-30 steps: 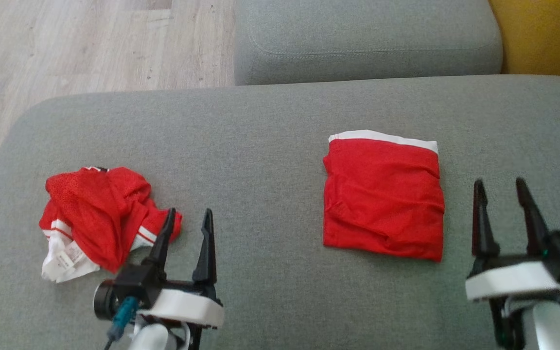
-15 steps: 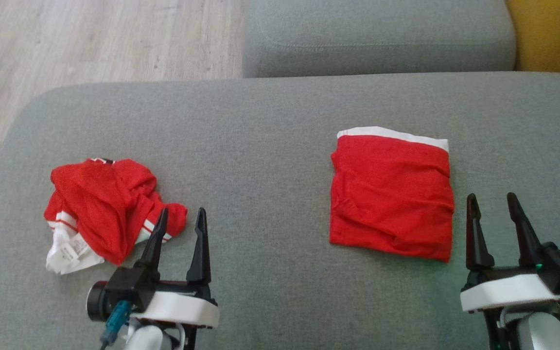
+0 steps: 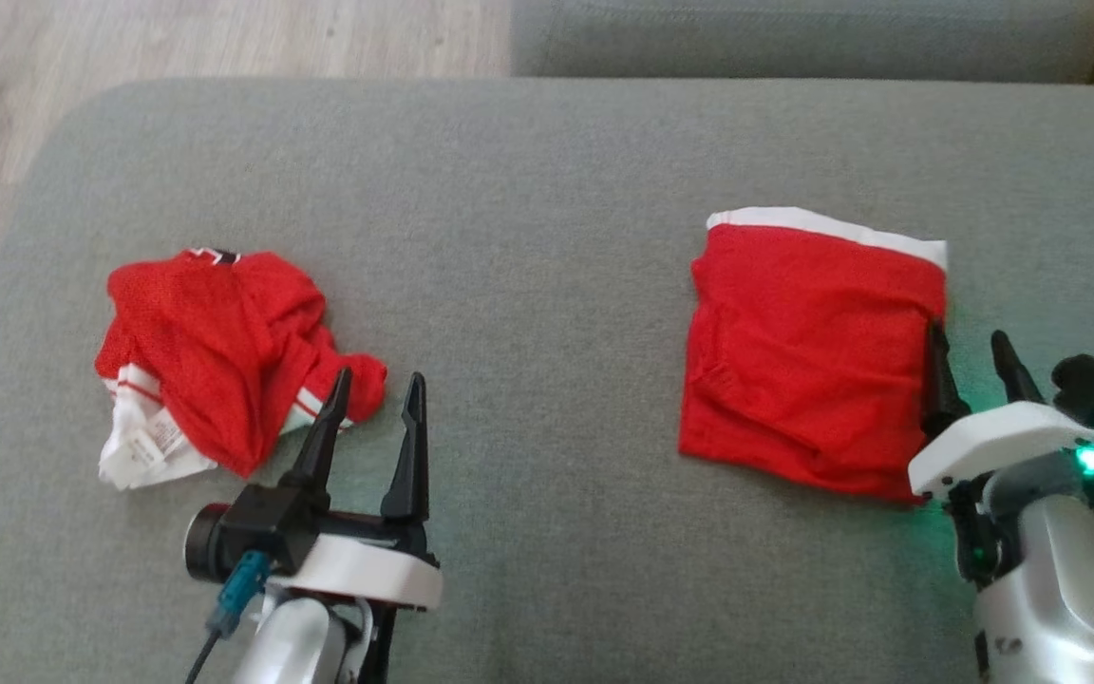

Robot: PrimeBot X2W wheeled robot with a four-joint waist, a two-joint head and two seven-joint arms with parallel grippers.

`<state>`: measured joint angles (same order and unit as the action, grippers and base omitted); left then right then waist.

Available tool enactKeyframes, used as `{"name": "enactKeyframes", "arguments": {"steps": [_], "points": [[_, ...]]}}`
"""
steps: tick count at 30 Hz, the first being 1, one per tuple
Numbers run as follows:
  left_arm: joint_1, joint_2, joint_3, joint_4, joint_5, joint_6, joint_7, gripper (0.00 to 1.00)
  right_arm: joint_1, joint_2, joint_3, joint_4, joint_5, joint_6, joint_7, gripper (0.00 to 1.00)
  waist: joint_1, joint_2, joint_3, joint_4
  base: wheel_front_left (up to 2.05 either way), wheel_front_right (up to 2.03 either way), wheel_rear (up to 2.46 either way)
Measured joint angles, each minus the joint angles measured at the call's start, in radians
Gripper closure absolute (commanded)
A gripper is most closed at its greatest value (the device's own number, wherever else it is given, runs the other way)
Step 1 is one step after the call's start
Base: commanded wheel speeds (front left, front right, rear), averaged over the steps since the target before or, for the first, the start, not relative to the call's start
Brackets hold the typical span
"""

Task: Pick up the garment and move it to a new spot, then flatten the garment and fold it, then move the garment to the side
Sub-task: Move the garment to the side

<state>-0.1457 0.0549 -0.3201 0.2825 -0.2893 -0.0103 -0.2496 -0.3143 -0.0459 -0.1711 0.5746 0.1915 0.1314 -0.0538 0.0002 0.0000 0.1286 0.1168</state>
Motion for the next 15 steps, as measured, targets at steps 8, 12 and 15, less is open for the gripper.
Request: {"name": "enactKeyframes", "arguments": {"steps": [8, 12, 15], "points": [[-0.022, -0.003, 0.002, 0.013, 0.007, -0.017, -0.002, 0.00, -0.088, -0.001, 0.014, 0.230, 0.009, 0.000, 0.019, 0.00, 0.0000, 0.0000, 0.037, 0.034, 0.00, 0.00, 0.00], [-0.023, -0.003, 0.002, 0.021, 0.009, -0.017, -0.002, 0.00, -0.130, -0.014, 0.046, 0.288, -0.042, 0.000, 0.012, 1.00, -0.0002, 0.0000, 0.033, 0.035, 0.00, 0.00, 0.00], [-0.023, -0.003, 0.003, 0.021, 0.011, -0.017, -0.002, 0.00, -0.137, -0.013, 0.063, 0.305, -0.077, 0.000, -0.005, 1.00, -0.0001, 0.0000, 0.029, 0.032, 0.00, 0.00, 0.00]]}}
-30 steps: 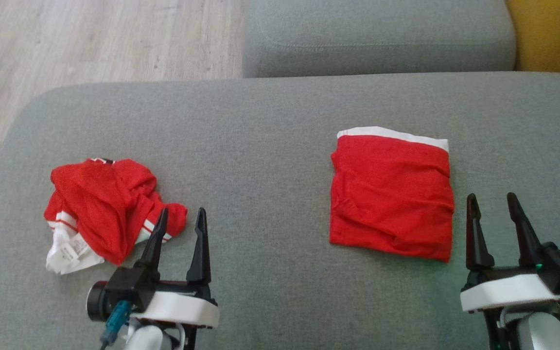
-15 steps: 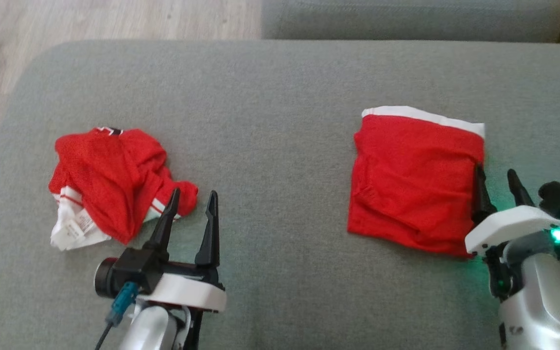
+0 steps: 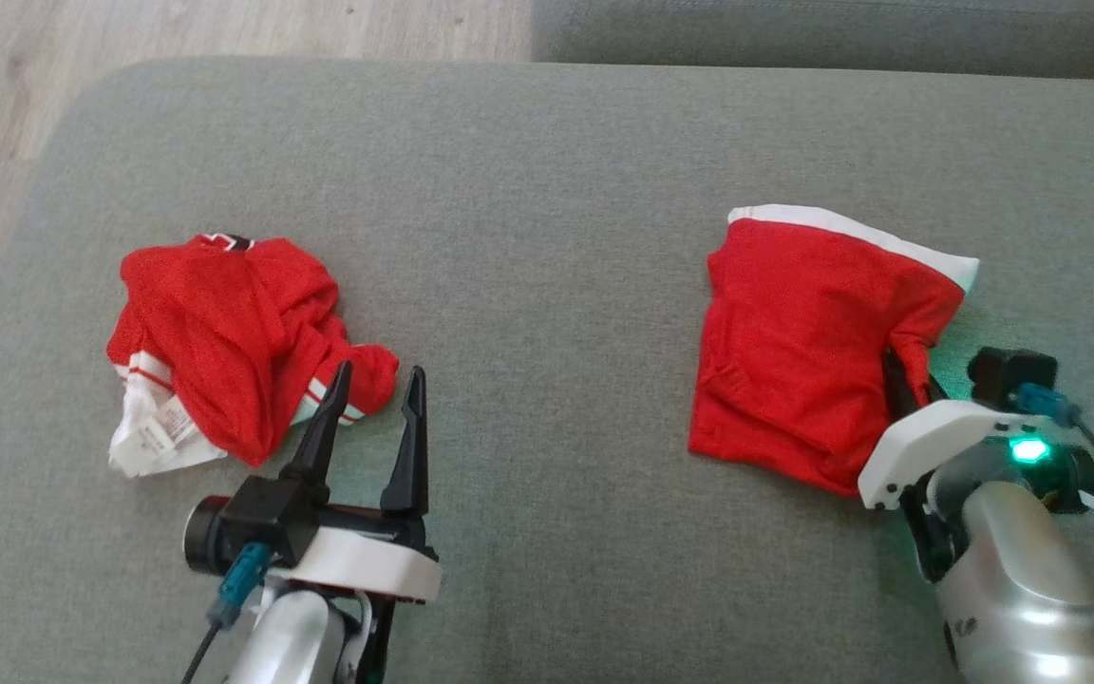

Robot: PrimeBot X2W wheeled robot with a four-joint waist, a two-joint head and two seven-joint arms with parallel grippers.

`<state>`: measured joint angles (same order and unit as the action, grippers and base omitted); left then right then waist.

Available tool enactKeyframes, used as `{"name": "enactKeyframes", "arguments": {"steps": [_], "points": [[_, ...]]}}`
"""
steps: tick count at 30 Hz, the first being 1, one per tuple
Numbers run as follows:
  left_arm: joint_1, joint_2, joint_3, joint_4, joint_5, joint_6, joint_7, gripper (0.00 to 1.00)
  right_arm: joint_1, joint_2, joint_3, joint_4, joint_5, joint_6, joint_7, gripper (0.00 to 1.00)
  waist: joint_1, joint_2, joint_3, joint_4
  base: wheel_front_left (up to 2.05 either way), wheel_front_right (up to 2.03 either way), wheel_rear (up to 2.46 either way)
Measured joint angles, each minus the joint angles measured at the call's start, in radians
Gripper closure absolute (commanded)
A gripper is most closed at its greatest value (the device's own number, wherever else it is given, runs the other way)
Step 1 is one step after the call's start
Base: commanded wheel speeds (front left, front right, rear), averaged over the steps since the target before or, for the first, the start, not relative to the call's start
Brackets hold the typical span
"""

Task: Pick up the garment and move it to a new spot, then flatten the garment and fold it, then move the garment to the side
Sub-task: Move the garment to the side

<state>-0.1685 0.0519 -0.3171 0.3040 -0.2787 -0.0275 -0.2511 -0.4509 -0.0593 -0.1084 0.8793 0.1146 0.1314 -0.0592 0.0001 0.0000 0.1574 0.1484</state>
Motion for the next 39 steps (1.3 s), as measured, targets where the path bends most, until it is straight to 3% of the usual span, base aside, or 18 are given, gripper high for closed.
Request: {"name": "enactKeyframes", "arguments": {"steps": [6, 9, 13, 19, 26, 30, 39], "points": [[0.000, -0.001, 0.010, -0.010, 0.000, 0.001, -0.001, 0.00, 0.000, -0.005, 0.022, -0.021, -0.189, 0.000, -0.038, 1.00, -0.0001, 0.0000, -0.021, -0.031, 0.00, 0.00, 0.00], [0.000, -0.001, 0.013, -0.017, 0.000, 0.001, -0.001, 0.00, -0.008, -0.052, 0.075, -0.045, -0.241, 0.000, -0.036, 1.00, 0.0000, 0.0000, -0.027, -0.050, 0.00, 0.00, 0.00], [0.000, -0.001, 0.014, -0.018, 0.000, 0.001, -0.001, 0.00, -0.012, -0.167, 0.157, -0.075, -0.264, 0.000, -0.010, 1.00, 0.0000, 0.0000, -0.030, -0.062, 0.00, 0.00, 0.00], [0.000, -0.002, 0.014, -0.032, -0.014, 0.000, -0.001, 0.00, -0.012, -0.353, 0.266, -0.098, -0.198, 0.000, 0.053, 1.00, 0.0000, 0.0000, -0.013, -0.062, 0.00, 0.00, 0.00], [-0.032, -0.003, 0.016, -0.055, -0.015, 0.000, -0.001, 0.00, -0.013, -0.546, 0.266, -0.086, -0.152, 0.000, 0.095, 1.00, 0.0000, 0.0000, 0.027, -0.049, 0.00, 0.00, 0.00], [-0.037, -0.003, 0.028, -0.063, -0.020, -0.008, -0.001, 0.00, -0.028, -0.580, 0.213, -0.063, -0.143, 0.000, 0.104, 1.00, 0.0001, 0.0000, 0.051, -0.040, 0.00, 0.00, 0.00], [-0.057, -0.004, 0.044, -0.065, -0.020, -0.014, -0.001, 0.00, -0.052, -0.572, 0.118, -0.059, -0.199, 0.000, 0.123, 1.00, 0.0000, 0.0000, 0.076, -0.029, 0.00, 0.00, 0.00]]}}
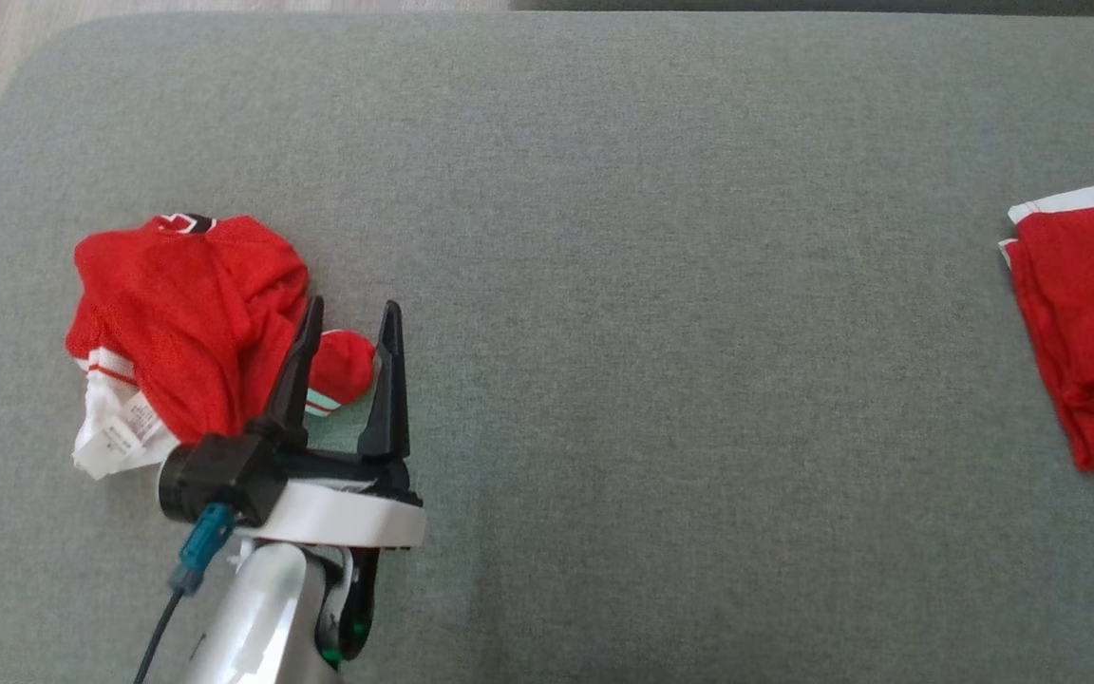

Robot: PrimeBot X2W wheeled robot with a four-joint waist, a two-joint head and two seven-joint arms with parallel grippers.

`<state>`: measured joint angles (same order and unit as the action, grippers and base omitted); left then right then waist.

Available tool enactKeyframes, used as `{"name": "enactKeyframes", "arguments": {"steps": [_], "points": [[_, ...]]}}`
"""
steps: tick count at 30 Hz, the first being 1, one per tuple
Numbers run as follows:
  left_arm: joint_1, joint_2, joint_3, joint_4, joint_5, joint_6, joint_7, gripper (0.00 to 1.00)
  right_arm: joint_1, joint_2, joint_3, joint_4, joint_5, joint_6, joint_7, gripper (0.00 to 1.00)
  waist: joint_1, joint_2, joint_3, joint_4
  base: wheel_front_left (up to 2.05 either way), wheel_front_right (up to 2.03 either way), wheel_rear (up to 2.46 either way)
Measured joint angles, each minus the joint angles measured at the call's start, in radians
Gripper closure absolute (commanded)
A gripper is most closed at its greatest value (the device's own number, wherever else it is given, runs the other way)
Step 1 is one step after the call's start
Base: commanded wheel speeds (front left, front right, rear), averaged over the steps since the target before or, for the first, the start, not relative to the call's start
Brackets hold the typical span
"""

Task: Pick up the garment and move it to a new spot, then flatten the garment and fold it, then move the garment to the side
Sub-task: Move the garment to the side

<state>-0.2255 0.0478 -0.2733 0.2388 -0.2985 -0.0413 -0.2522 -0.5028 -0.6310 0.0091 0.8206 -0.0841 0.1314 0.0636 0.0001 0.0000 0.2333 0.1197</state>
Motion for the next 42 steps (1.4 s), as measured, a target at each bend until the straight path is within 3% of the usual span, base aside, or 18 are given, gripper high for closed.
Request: {"name": "enactKeyframes", "arguments": {"steps": [7, 8, 9, 10, 20, 27, 39, 42], "points": [[-0.001, -0.001, 0.000, 0.001, 0.000, 0.000, 0.000, 0.00, 0.001, 0.038, -0.071, -0.025, -0.032, 0.000, 0.017, 1.00, 0.0000, 0.0000, -0.004, -0.003, 0.00, 0.00, 0.00], [-0.001, -0.001, 0.000, 0.001, 0.000, 0.000, 0.000, 0.00, 0.002, 0.044, -0.083, -0.031, -0.033, 0.000, 0.018, 0.76, 0.0000, 0.0000, -0.006, -0.003, 0.00, 0.00, 0.00], [-0.001, -0.001, 0.000, 0.002, 0.000, 0.000, 0.000, 0.00, 0.003, 0.050, -0.093, -0.038, -0.041, 0.000, 0.021, 0.30, 0.0000, 0.0000, -0.008, -0.004, 0.00, 0.00, 0.00], [-0.001, -0.001, 0.000, 0.002, 0.000, 0.000, 0.000, 0.00, 0.004, 0.058, -0.105, -0.044, -0.045, 0.000, 0.026, 0.01, 0.0000, 0.0000, -0.010, -0.004, 0.00, 0.00, 0.00], [0.000, -0.001, 0.000, 0.012, -0.001, 0.002, 0.000, 0.00, 0.046, 0.153, -0.189, -0.114, -0.006, 0.000, 0.049, 0.00, -0.0001, 0.0000, -0.057, -0.012, 0.00, 0.00, 0.00], [0.019, -0.001, 0.003, 0.013, -0.001, 0.012, 0.000, 0.00, 0.064, 0.293, -0.207, -0.293, 0.063, 0.000, 0.035, 0.00, -0.0002, 0.0000, -0.121, -0.021, 0.00, 0.00, 0.00], [0.069, -0.001, 0.026, 0.000, -0.001, 0.025, 0.000, 0.00, 0.164, 0.558, -0.173, -0.719, 0.342, 0.000, -0.068, 0.00, -0.0002, 0.0000, -0.196, -0.022, 0.00, 0.00, 0.00], [0.087, -0.001, 0.038, 0.000, -0.001, 0.025, 0.000, 0.00, 0.228, 0.580, -0.154, -0.761, 0.440, 0.000, -0.096, 0.00, -0.0002, 0.0000, -0.203, -0.019, 0.00, 0.00, 0.00]]}}
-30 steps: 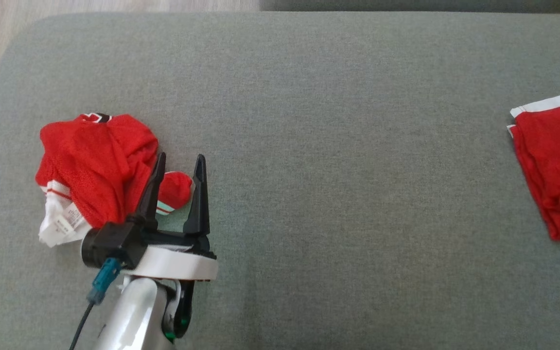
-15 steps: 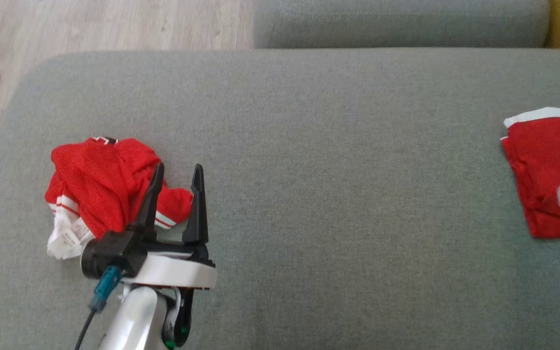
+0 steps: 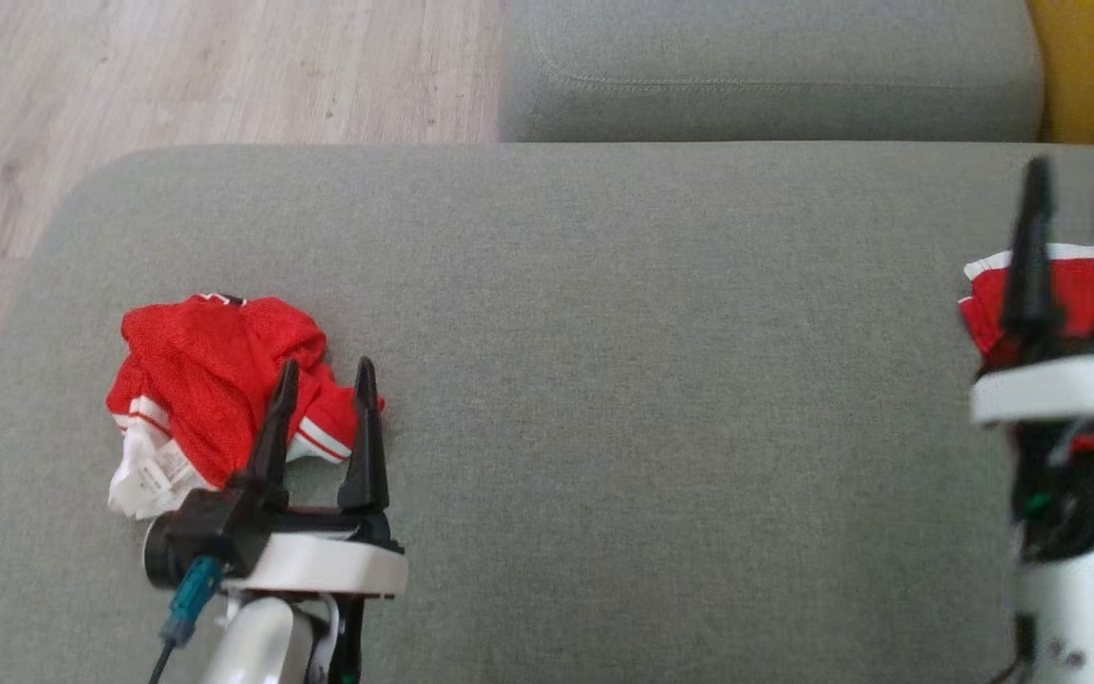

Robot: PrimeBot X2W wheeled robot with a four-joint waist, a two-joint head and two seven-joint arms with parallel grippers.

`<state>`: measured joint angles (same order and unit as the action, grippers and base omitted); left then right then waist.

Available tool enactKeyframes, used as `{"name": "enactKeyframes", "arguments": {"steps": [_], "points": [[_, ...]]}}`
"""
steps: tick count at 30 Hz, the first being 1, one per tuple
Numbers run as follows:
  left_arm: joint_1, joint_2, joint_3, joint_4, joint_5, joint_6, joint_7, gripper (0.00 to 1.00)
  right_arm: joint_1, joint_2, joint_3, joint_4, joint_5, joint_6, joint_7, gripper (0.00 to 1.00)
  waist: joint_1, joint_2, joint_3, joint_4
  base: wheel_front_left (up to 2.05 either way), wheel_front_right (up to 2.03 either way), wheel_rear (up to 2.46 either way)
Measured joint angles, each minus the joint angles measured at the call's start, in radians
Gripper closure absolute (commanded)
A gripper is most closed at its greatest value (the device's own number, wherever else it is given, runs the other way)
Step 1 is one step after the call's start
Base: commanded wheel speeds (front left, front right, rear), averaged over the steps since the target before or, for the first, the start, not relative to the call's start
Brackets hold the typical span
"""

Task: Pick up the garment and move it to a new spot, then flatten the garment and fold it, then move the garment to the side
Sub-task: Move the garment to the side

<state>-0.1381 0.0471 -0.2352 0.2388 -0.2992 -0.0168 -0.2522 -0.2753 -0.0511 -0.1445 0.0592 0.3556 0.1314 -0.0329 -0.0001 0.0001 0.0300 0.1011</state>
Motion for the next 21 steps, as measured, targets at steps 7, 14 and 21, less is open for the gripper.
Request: {"name": "enactKeyframes", "arguments": {"steps": [7, 14, 21], "points": [[0.037, 0.000, 0.016, 0.001, 0.000, -0.001, 0.000, 0.00, 0.151, 0.006, 0.151, 0.019, 0.042, 0.000, -0.171, 0.00, 0.0000, 0.0000, -0.016, -0.001, 0.00, 0.00, 0.00], [0.079, 0.001, 0.036, -0.004, 0.000, -0.001, 0.000, 0.00, 0.273, 0.007, 0.163, 0.077, -0.084, 0.000, -0.215, 0.00, 0.0000, 0.0000, -0.025, -0.005, 0.00, 0.00, 0.00], [0.100, 0.001, 0.033, -0.004, -0.002, -0.001, 0.000, 0.00, 0.346, 0.007, 0.125, 0.084, -0.101, 0.000, -0.218, 0.00, 0.0000, 0.0000, -0.033, -0.003, 0.00, 0.00, 0.00]]}}
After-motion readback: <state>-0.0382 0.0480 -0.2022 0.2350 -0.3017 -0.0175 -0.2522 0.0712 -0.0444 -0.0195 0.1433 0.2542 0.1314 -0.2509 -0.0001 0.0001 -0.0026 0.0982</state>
